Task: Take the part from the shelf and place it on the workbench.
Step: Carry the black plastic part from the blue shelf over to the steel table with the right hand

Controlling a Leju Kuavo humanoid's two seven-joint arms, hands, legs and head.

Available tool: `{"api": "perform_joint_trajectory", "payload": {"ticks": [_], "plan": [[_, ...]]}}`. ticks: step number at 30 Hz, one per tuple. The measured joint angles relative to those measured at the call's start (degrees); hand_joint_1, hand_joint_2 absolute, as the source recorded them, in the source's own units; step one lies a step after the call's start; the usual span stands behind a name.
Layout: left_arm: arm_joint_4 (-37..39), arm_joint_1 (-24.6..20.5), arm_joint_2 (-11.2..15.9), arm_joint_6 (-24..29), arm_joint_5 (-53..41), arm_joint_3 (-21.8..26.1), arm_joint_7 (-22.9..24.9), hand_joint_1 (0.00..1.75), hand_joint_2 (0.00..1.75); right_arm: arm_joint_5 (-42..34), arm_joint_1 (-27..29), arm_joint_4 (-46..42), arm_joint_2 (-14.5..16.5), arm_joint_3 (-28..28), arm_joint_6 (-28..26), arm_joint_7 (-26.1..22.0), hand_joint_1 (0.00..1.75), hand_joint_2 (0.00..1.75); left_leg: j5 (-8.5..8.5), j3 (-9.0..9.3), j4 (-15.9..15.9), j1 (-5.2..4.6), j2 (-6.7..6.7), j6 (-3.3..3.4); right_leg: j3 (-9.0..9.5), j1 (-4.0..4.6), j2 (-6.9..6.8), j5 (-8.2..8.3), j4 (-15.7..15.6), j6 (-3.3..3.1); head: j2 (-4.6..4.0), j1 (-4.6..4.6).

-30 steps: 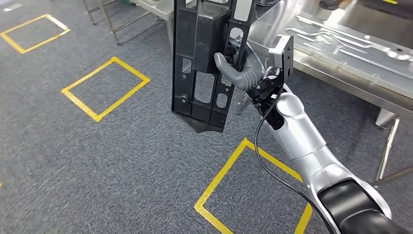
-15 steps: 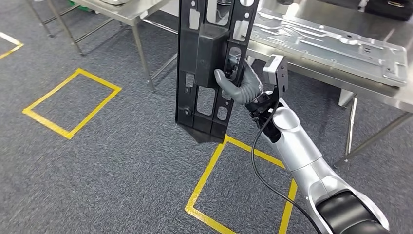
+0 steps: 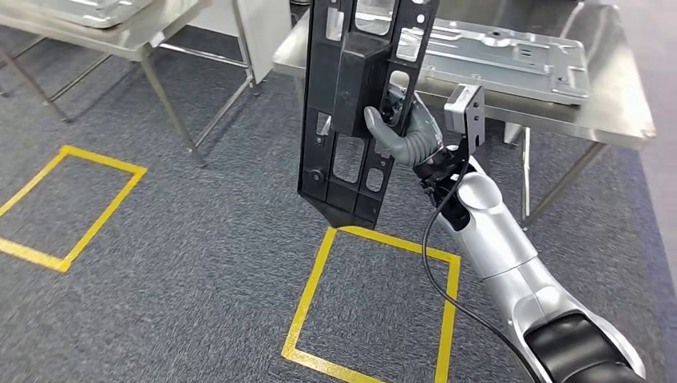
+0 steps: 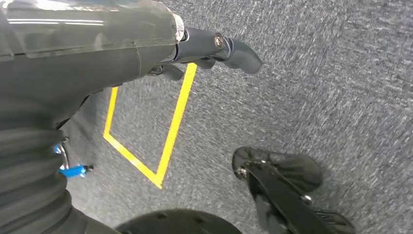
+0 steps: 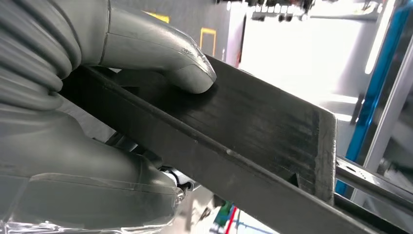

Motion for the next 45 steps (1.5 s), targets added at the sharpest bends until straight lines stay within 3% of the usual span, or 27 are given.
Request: {"api": "perform_joint_trajectory", "payload": {"ticks": [3, 5, 7, 8, 10, 12, 14, 15, 16, 18, 20, 22, 23, 25, 27, 29, 30, 31, 33, 35, 38, 40, 43, 44, 45], "plan": [[0.0, 0.02, 0.01, -0.03, -0.03, -0.01, -0.06, 0.0, 1.75, -0.07, 1.02, -1.28, -0.06, -0.82, 0.08, 0.2, 1.75, 1.75, 6.27, 3.8, -10.53, 0.0, -1.67, 0.71, -0.05, -0.01, 2.27, -0.33, 0.59, 0.36, 0.0, 0.0], [0.0, -0.13, -0.03, -0.04, 0.13, -0.02, -0.75, 0.0, 1.75, -0.03, 1.11, -1.86, -0.2, -1.11, 0.39, 0.61, 1.75, 1.75, 7.34, 5.53, -14.6, -0.15, -2.74, 1.01, -0.42, -0.14, 3.52, -0.25, 0.71, 0.97, 0.0, 0.0], [0.0, -0.38, -0.19, -0.16, 0.21, -0.04, -1.97, 0.0, 1.75, 0.04, 1.11, -2.16, -0.32, -1.37, 0.8, 1.12, 1.75, 1.75, 7.27, 5.98, -15.25, -0.31, -2.17, 1.4, -0.69, -0.29, 4.55, 0.11, 0.38, 1.74, 0.0, 0.01], [0.0, -0.48, -0.3, -0.27, 0.21, -0.07, -2.61, 0.0, 1.75, 0.07, 1.15, -2.32, -0.35, -1.57, 0.98, 1.29, 1.75, 1.75, 7.51, 6.2, -15.7, -0.27, -1.53, 1.78, -0.74, -0.28, 4.07, 0.04, 0.49, 2.02, 0.0, 0.02], [0.0, -0.69, -0.49, -0.58, 0.11, -0.18, -3.64, 0.0, 1.75, 0.1, 1.01, -2.78, -0.21, -1.99, 1.14, 1.49, 1.75, 1.75, 8.03, 6.62, -16.61, -0.15, -0.16, 2.57, -2.04, -0.07, 0.87, -1.81, 3.26, 2.51, 0.0, 0.02], [0.0, -0.81, -0.62, -0.89, -0.12, -0.36, -4.04, 0.0, 1.75, 0.11, 0.76, -3.09, 0.37, -2.18, 1.28, 1.76, 1.75, 1.75, 8.13, 6.73, -16.92, -0.31, 1.27, 2.94, -5.41, 0.04, -2.5, -5.46, 10.15, 3.02, 0.0, 0.02], [0.0, -1.06, -0.77, -1.08, -0.39, -0.63, -3.93, 0.0, 1.75, 0.12, 0.72, -3.15, 0.95, -2.25, 1.39, 2.13, 1.75, 1.75, 8.02, 6.72, -16.91, -0.38, 2.77, 2.94, -8.29, -0.19, -3.45, -7.3, 15.66, 3.52, 0.0, 0.02], [0.0, -1.28, -0.88, -1.15, -0.53, -0.81, -3.8, 0.0, 1.75, 0.12, 0.75, -3.15, 1.08, -2.28, 1.4, 2.28, 1.75, 1.75, 7.93, 6.73, -16.9, -0.36, 3.48, 2.86, -8.26, -0.36, -3.68, -6.74, 15.56, 3.73, 0.0, 0.02], [0.0, -1.51, -1.01, -1.21, -0.65, -0.99, -3.64, 0.0, 1.75, 0.12, 0.76, -3.17, 1.09, -2.32, 1.4, 2.4, 1.75, 1.75, 7.83, 6.79, -16.88, -0.32, 4.12, 2.72, -6.98, -0.54, -4.02, -5.33, 13.18, 3.9, 0.0, 0.02], [0.0, -1.8, -1.23, -1.3, -0.81, -1.26, -3.3, 0.0, 1.75, 0.12, 0.7, -3.33, 1.09, -2.38, 1.46, 2.58, 1.75, 1.75, 7.42, 7.04, -16.67, -0.45, 5.18, 2.14, -2.58, -0.66, -5.99, -2.12, 5.31, 4.02, 0.0, 0.02], [0.0, -1.82, -1.39, -1.25, -0.74, -1.34, -2.96, 0.0, 1.75, 0.12, 0.55, -3.54, 1.09, -2.39, 1.85, 2.83, 1.75, 1.75, 6.79, 7.49, -16.39, -0.77, 6.06, 1.29, -0.11, -0.45, -7.45, -0.72, 0.83, 3.25, 0.0, 0.01], [0.0, -1.75, -1.54, -1.07, -0.47, -1.35, -2.79, 0.0, 1.75, 0.13, 0.25, -3.61, 1.01, -2.39, 2.31, 3.14, 1.75, 1.75, 6.28, 8.02, -16.4, -0.82, 7.14, 0.51, -0.03, -0.11, -6.69, -0.7, 0.48, 2.12, 0.0, 0.0], [0.0, -1.72, -1.62, -0.96, -0.33, -1.34, -2.78, 0.0, 1.75, 0.13, 0.04, -3.63, 0.92, -2.39, 2.48, 3.24, 1.75, 1.75, 5.99, 8.17, -16.3, -0.63, 7.15, 0.17, 0.06, -0.15, -6.05, -0.71, 0.4, 1.7, 0.0, 0.0], [0.0, -1.53, -1.78, -0.79, -0.06, -1.32, -2.51, 0.0, 1.75, 0.13, -0.71, -3.65, 0.55, -2.26, 2.93, 3.39, 1.75, 1.75, 4.27, 7.35, -13.87, -0.16, 4.61, -0.2, 0.32, -0.42, -4.77, -0.56, 0.15, 0.94, 0.0, 0.0], [0.0, -1.08, -2.0, -0.7, 0.27, -1.26, -1.75, 0.0, 1.75, 0.1, -1.63, -3.51, 0.21, -1.83, 3.67, 3.66, 1.75, 1.75, 0.86, 4.03, -6.81, 0.11, 1.19, -0.18, 0.5, -0.48, -3.43, -0.57, 0.1, 0.41, 0.0, 0.0], [0.0, -0.85, -2.31, -0.69, 0.46, -1.17, -1.02, 0.0, 1.75, -0.01, -2.15, -3.21, -0.03, -1.27, 4.06, 4.04, 1.75, 1.75, -1.05, 0.46, -0.08, 0.05, 0.23, 0.02, 0.65, -0.2, -1.95, -0.71, 0.19, 0.15, 0.0, 0.0], [0.0, -0.86, -2.46, -0.72, 0.47, -1.14, -0.75, 0.0, 1.75, -0.12, -2.22, -3.08, -0.11, -1.03, 4.02, 4.17, 1.75, 1.75, -0.39, -0.17, 0.59, -0.02, 0.11, 0.24, 0.79, -0.05, -1.22, -0.81, 0.25, 0.08, 0.0, 0.0], [0.0, -0.89, -2.56, -0.73, 0.42, -1.13, -0.53, 0.0, 1.75, -0.26, -2.22, -3.01, -0.18, -0.84, 3.83, 4.24, 1.75, 1.75, 1.39, 0.27, -1.11, -0.13, -0.02, 0.58, 0.97, 0.07, -0.6, -0.91, 0.29, 0.03, 0.0, 0.0], [0.0, -0.7, -2.66, -0.74, 0.35, -1.13, -0.14, 0.0, 1.75, -0.61, -2.18, -2.97, -0.31, -0.63, 3.27, 4.23, 1.75, 1.75, 5.89, 3.15, -8.59, -0.53, -0.21, 1.51, 1.34, 0.22, 0.42, -1.1, 0.31, 0.07, 0.0, 0.0], [0.0, -0.54, -2.67, -0.76, 0.37, -1.13, 0.06, 0.0, 1.75, -0.9, -2.11, -2.98, -0.78, -0.58, 2.67, 4.16, 1.75, 1.75, 7.91, 5.5, -14.35, -1.01, -0.25, 2.17, 1.31, 0.28, 1.03, -1.11, 0.29, 0.43, 0.0, 0.0], [0.0, -0.53, -2.78, -0.49, 0.88, -1.04, -0.05, 0.0, 1.75, -1.01, -2.04, -2.94, -1.54, -0.5, 2.25, 4.17, 1.75, 1.75, 8.02, 5.95, -15.94, -1.03, -0.24, 2.55, 1.06, 0.23, 1.12, -0.99, 0.15, 1.32, 0.0, 0.01], [0.0, -0.49, -2.87, -0.04, 1.42, -0.84, -0.37, 0.0, 1.75, -0.99, -2.93, -2.69, -1.62, -0.18, 2.29, 4.15, 1.75, 1.75, 8.52, 6.11, -16.71, -0.76, 0.02, 3.05, 0.23, 0.33, -0.49, -2.4, 1.91, 1.84, 0.0, 0.02], [0.0, -0.43, -2.98, 0.25, 1.72, -0.49, -0.79, 0.0, 1.75, -0.96, -4.5, -2.08, -1.17, 0.58, 2.32, 4.04, 1.75, 1.75, 8.78, 6.11, -17.06, -0.73, 0.57, 3.41, -4.48, 0.17, -3.19, -7.62, 11.79, 2.64, 0.0, 0.01], [0.0, -0.38, -3.03, 0.25, 1.75, -0.37, -0.95, 0.0, 1.75, -0.94, -4.71, -1.8, -1.01, 0.85, 2.34, 4.03, 1.75, 1.75, 8.76, 6.09, -17.05, -0.69, 0.7, 3.4, -5.94, -0.03, -3.45, -8.6, 14.82, 2.92, 0.0, 0.01], [0.0, -0.33, -3.12, 0.26, 1.77, -0.26, -1.15, 0.0, 1.75, -0.9, -4.93, -1.47, -0.93, 1.17, 2.36, 4.05, 1.75, 1.75, 8.73, 6.09, -17.03, -0.6, 0.78, 3.33, -6.57, -0.28, -3.59, -8.55, 16.06, 3.21, 0.0, 0.02]]}}
